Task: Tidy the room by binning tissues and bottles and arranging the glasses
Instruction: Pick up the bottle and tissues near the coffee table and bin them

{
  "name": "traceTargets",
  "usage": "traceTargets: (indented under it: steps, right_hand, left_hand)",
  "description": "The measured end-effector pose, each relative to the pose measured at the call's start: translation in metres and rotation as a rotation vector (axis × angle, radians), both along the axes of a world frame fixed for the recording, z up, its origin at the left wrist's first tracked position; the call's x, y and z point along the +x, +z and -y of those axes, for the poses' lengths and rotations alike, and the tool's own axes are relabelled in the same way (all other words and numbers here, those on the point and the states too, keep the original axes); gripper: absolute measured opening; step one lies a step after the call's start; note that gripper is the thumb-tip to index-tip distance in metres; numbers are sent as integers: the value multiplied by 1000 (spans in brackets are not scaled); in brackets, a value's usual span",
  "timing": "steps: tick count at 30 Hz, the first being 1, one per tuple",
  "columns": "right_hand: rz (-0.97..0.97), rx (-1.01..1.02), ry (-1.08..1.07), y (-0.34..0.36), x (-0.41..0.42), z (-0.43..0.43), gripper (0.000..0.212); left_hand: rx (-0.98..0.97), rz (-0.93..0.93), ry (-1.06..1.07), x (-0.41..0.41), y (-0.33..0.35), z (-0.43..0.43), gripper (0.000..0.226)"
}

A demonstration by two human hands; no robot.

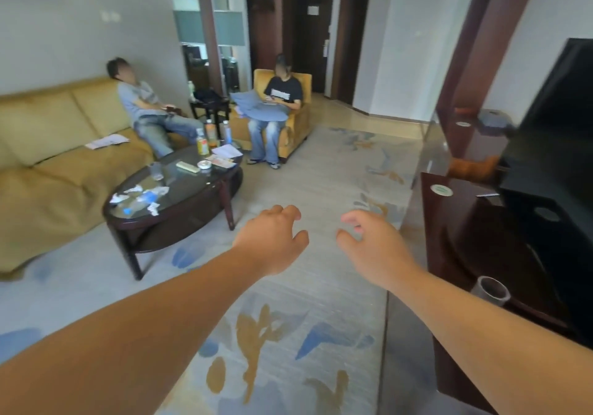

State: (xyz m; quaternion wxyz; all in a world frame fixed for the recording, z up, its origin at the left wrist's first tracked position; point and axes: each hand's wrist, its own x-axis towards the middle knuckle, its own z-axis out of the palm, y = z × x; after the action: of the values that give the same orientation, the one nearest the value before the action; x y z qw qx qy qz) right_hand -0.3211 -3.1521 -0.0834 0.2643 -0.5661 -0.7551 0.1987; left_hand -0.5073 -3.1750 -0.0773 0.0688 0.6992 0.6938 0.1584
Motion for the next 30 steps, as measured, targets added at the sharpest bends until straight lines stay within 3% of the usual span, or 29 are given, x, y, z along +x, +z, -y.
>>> traceTargets:
  steps: [16, 30]
  right_hand:
    - [-15, -4, 250, -3, -281, -116, 34]
    - [18, -50, 458, -34, -422, -254, 35]
  left_hand:
    - [-14, 23, 295, -284, -5, -74, 41]
    - [-82, 76, 493, -413, -48, -180, 40]
